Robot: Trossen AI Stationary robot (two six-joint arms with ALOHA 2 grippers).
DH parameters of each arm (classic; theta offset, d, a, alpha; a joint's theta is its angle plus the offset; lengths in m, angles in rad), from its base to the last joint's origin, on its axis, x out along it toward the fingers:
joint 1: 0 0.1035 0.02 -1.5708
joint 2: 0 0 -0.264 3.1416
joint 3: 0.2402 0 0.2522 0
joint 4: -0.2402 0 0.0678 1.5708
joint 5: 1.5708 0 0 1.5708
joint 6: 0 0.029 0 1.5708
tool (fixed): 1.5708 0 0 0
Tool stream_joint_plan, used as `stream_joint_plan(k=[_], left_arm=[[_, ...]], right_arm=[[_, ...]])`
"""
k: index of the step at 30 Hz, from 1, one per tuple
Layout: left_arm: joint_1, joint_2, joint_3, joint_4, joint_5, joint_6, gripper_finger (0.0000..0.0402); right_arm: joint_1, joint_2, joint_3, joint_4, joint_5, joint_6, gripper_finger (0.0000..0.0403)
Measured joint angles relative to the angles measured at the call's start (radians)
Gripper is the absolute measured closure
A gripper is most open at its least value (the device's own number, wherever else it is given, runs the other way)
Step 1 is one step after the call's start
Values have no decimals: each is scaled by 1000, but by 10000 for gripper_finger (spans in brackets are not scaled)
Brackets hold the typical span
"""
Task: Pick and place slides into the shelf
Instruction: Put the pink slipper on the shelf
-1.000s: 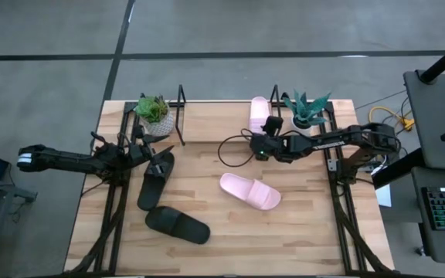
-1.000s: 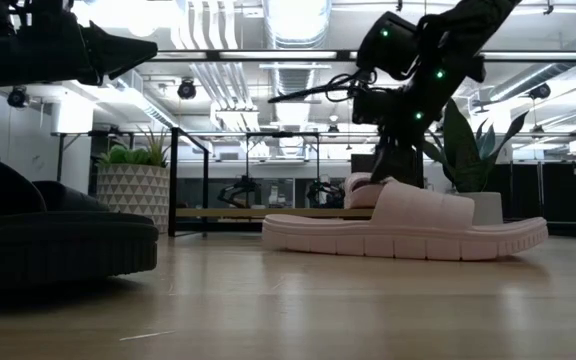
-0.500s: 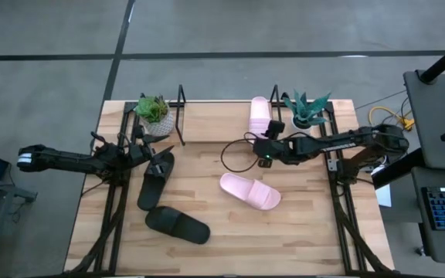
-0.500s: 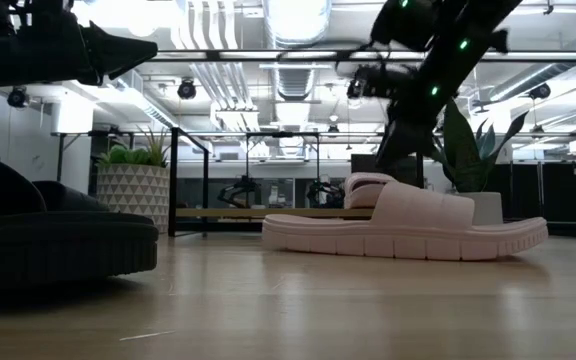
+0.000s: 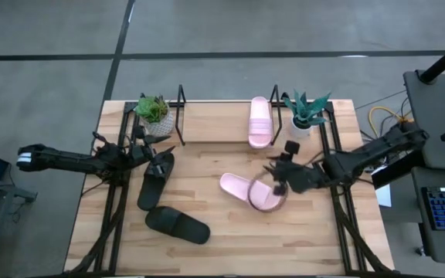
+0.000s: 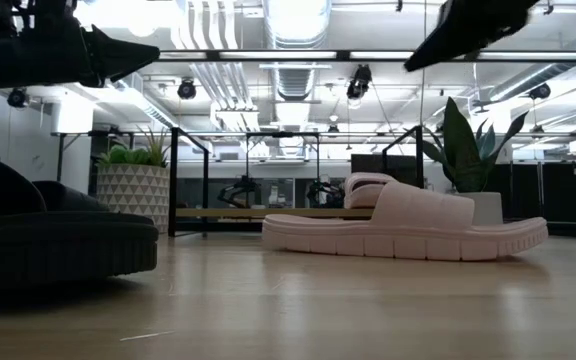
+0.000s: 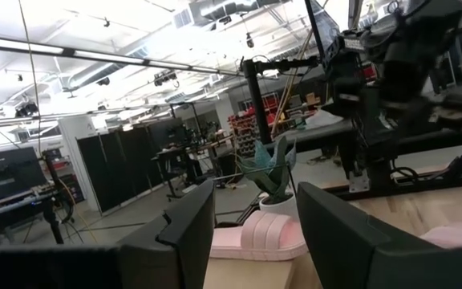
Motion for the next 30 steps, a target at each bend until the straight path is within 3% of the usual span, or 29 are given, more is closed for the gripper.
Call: stream_joint_plan(k=[6,9,17,25,30], left_arm=[[0,10,0,0,0,0,237],[0,17,0,0,0,0,237],[0,64,0,0,0,-4,237],[0,113,0,63,0,-130,237],[0,136,0,122,0,-132,237]], right_arm=[[137,2,-40,-69,9,160,268],[199,27,-64,-114,81,222,272],[334,143,-90,-171,99,245,282],[361,300,-143,-170,104,227,280],[361,380,-143,-107,118,234,286]])
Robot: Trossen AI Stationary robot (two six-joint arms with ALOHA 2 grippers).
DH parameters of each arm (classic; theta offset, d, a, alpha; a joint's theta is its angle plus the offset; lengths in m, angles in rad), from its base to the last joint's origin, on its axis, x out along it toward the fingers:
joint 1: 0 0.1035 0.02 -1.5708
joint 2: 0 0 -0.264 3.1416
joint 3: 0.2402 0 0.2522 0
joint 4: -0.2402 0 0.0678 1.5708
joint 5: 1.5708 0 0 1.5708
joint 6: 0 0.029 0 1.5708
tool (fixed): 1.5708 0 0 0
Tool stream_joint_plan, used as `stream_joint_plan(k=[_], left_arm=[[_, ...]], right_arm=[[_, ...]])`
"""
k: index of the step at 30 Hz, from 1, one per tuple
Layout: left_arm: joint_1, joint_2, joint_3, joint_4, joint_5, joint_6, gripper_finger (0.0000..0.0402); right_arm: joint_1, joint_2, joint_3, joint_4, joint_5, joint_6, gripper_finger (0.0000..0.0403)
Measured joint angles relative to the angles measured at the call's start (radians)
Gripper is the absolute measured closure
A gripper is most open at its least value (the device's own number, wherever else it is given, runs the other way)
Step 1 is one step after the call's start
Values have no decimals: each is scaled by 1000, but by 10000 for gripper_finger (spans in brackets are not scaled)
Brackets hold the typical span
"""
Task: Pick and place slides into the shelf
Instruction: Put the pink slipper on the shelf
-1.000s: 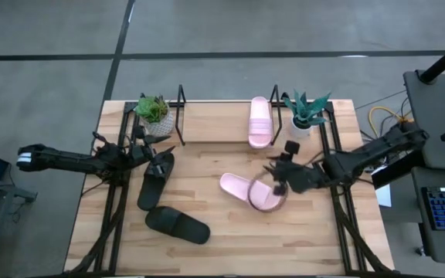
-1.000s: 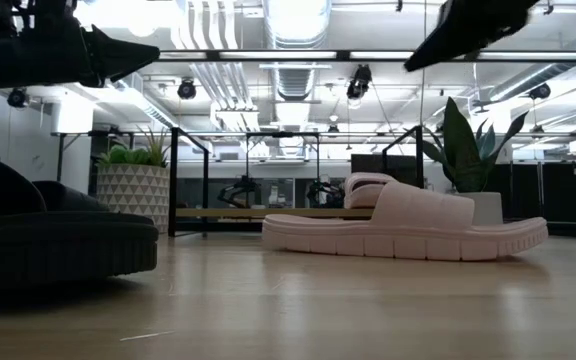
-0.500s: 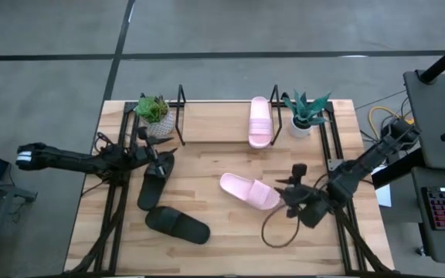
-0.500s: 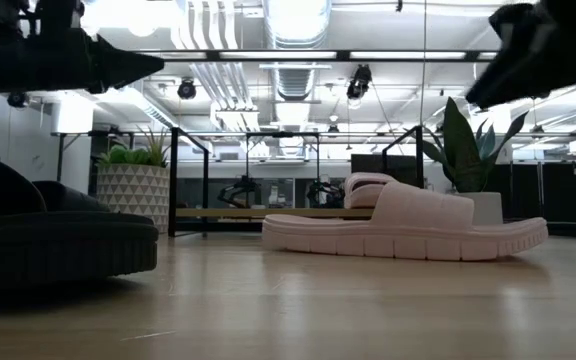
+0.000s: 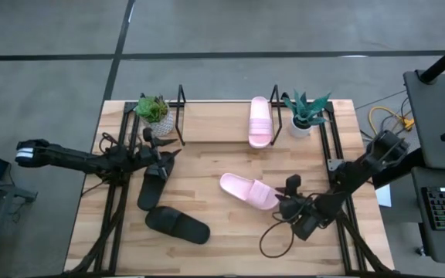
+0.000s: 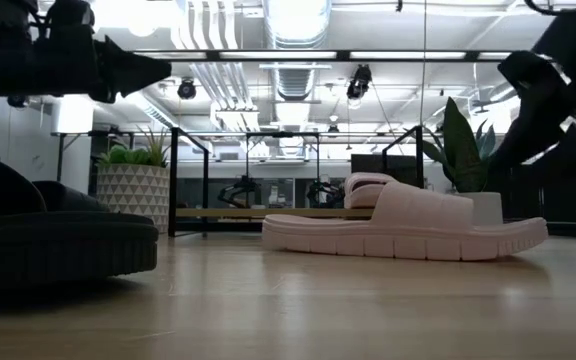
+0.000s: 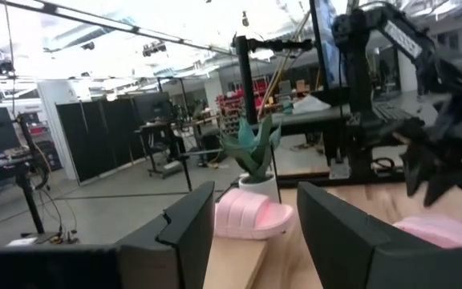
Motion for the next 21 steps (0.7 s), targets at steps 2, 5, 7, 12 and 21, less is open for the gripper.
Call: stream_joint_plan(k=[2,5,7,12,21], left_arm=[[0,8,0,18,0,0,237],[0,20,0,28,0,0,237],[0,26,0,31,0,0,237],[0,43,0,29,0,0,237],[0,74,0,30,0,0,237]], right_arm=[[0,34,0,17,21,0,286],[0,88,0,27,69,0,284],[0,120,0,41,115,-5,282],[0,181,0,48,185,-17,282],[-1,176,1,125,168,-27,278]])
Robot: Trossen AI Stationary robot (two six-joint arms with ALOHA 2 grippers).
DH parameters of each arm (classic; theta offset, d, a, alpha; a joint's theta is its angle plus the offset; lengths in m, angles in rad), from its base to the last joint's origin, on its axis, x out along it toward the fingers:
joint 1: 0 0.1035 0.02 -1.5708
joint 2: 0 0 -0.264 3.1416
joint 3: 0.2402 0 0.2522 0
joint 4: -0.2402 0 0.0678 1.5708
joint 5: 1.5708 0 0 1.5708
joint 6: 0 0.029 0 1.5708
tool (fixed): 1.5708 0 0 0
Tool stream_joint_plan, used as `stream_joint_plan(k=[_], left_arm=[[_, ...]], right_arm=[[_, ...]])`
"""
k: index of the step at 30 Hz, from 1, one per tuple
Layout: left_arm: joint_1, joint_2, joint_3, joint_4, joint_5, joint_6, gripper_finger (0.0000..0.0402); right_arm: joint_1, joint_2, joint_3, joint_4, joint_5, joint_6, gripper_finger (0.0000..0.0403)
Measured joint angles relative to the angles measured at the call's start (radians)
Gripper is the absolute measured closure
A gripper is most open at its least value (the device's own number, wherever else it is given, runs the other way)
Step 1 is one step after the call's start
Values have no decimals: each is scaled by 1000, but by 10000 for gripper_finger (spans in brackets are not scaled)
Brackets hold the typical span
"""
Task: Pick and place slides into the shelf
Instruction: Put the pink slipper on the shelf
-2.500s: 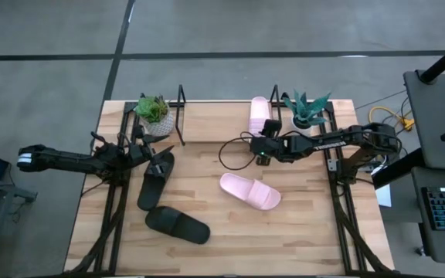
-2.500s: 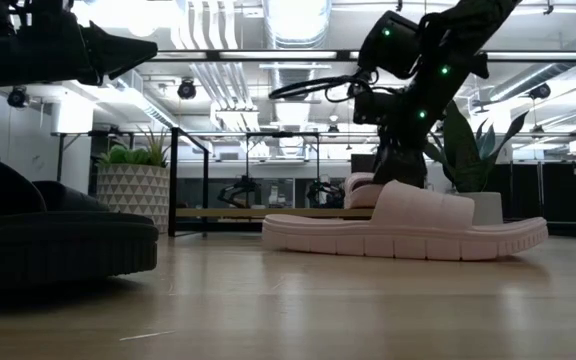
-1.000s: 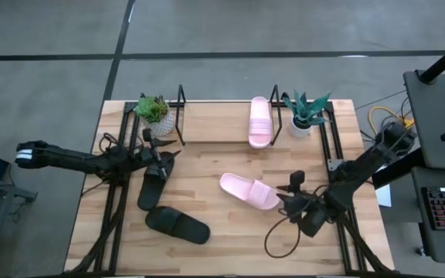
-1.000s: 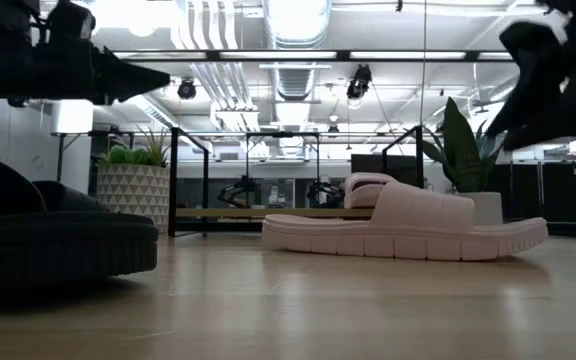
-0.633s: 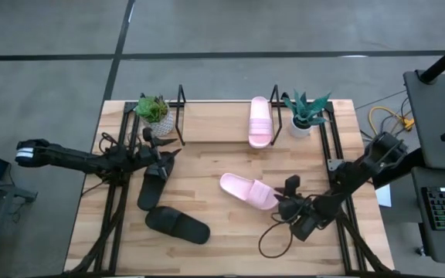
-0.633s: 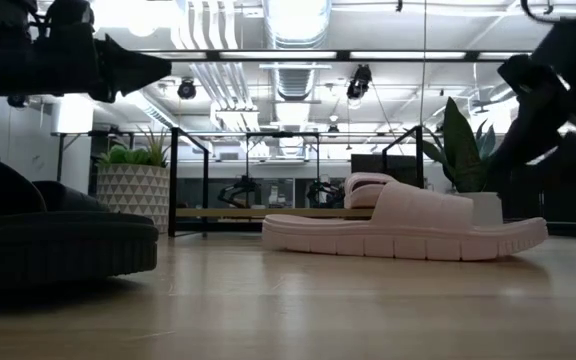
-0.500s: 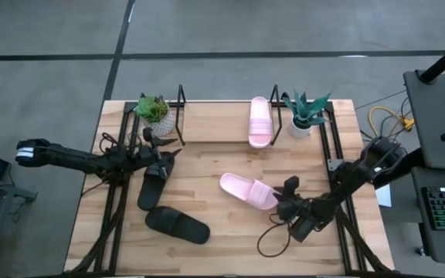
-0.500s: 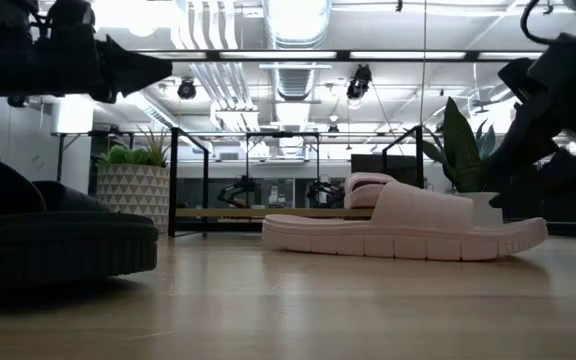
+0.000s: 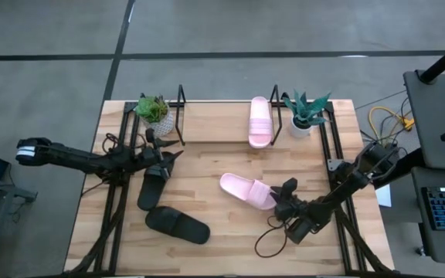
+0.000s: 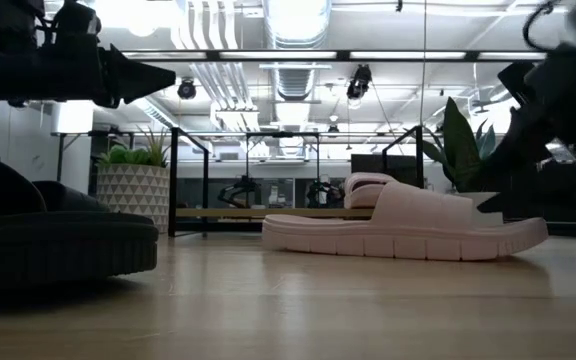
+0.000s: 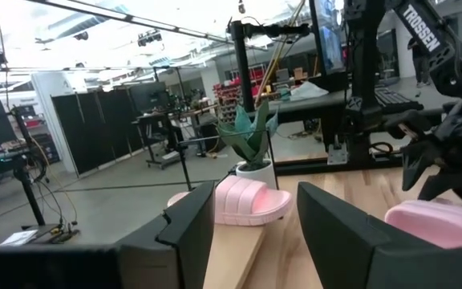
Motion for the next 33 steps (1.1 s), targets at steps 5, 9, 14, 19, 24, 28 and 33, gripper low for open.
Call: stream_joint_plan(k=[5,9,14,19,24,28,33], left_arm=[[0,14,0,1,0,0,237],[0,23,0,0,0,0,237],[0,33,0,-1,0,0,237],[0,42,0,0,0,0,237],[0,39,0,0,0,0,237],[0,41,0,-1,0,0,237],[0,41,0,-3,0,0,237]], right_arm=[[-11,-36,0,60,-34,-29,275],[-33,-47,0,86,-72,-80,251],[-49,-47,0,89,-82,-135,202],[-50,-47,0,91,-89,-150,164],[-74,-47,0,112,-89,-157,155],[-107,-47,0,124,-168,-195,160],[-145,-40,0,173,-227,-244,167]])
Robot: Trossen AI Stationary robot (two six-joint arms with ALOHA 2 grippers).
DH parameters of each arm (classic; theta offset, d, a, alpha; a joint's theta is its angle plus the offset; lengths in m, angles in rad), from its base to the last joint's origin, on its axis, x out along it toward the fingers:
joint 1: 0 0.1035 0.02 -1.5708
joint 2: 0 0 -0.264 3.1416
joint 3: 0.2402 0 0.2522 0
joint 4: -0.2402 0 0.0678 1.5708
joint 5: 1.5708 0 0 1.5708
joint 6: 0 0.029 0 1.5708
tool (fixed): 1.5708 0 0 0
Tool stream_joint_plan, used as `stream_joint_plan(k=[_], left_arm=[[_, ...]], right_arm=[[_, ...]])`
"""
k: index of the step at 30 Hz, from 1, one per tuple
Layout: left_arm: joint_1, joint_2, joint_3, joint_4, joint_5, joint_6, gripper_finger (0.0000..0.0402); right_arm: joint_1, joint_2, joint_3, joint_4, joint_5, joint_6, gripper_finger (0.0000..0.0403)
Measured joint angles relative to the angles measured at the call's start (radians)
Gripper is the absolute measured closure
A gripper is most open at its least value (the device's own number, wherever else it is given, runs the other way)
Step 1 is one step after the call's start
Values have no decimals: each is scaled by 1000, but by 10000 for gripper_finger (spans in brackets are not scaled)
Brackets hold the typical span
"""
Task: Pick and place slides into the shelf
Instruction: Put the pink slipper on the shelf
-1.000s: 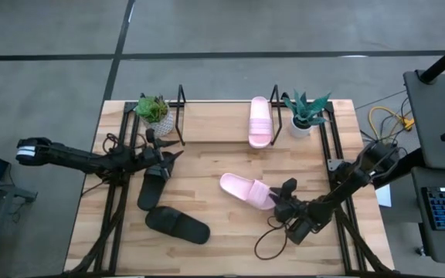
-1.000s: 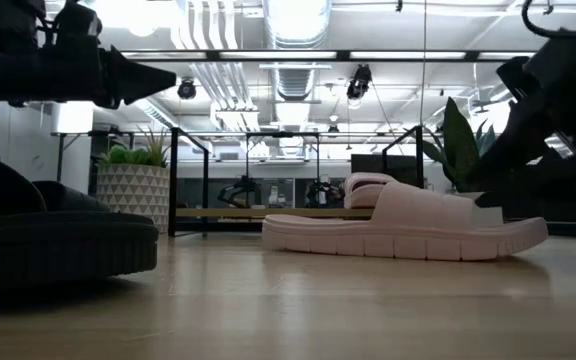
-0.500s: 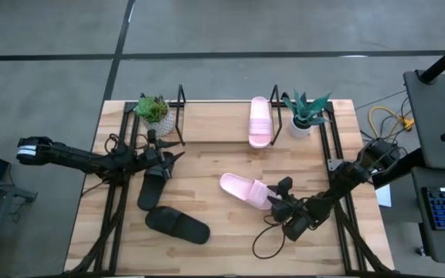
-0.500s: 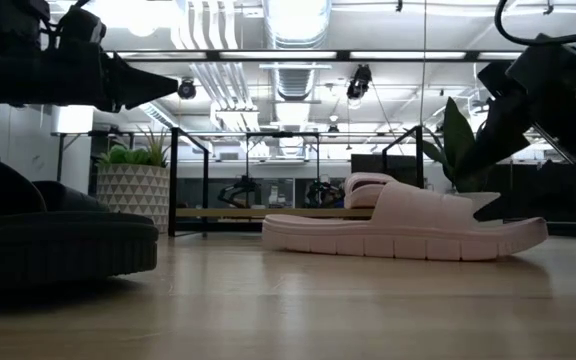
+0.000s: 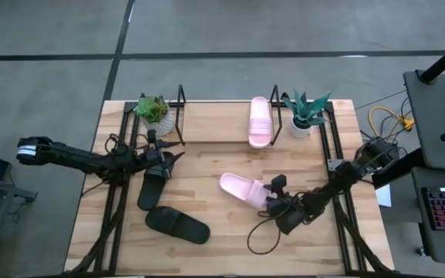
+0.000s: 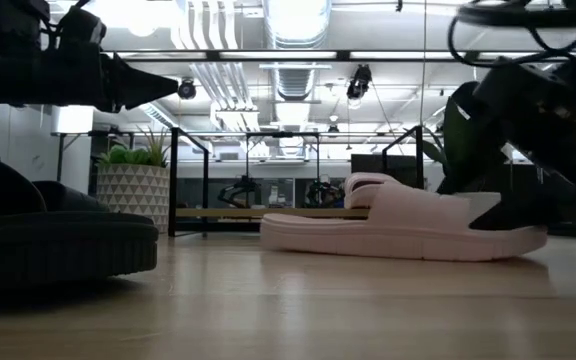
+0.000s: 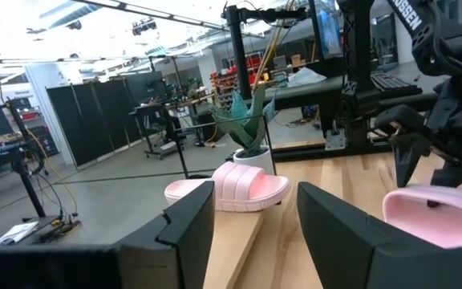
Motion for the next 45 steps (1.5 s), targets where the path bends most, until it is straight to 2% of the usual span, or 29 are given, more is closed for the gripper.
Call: stream_joint_plan(k=[5,11,16,20,27,33,38,45], left_arm=[[0,0,0,0,0,0,237],[0,3,0,1,0,0,237],[0,6,0,6,0,0,237],[0,0,0,6,0,0,237],[0,-6,0,6,0,1,237],[0,-7,0,72,1,9,237],[0,-7,0,137,1,9,237],[0,-14,8,177,12,1,237]], right_arm=[[-15,-5,0,86,49,-45,173],[-37,-5,0,165,57,-77,177],[-64,-5,0,206,-19,-70,189],[-84,-5,0,227,-29,-36,238],[-97,-5,0,255,-26,1,380],[-102,-11,10,341,101,-75,391],[-137,-13,111,353,227,-159,392],[-234,-13,317,345,252,-335,393]])
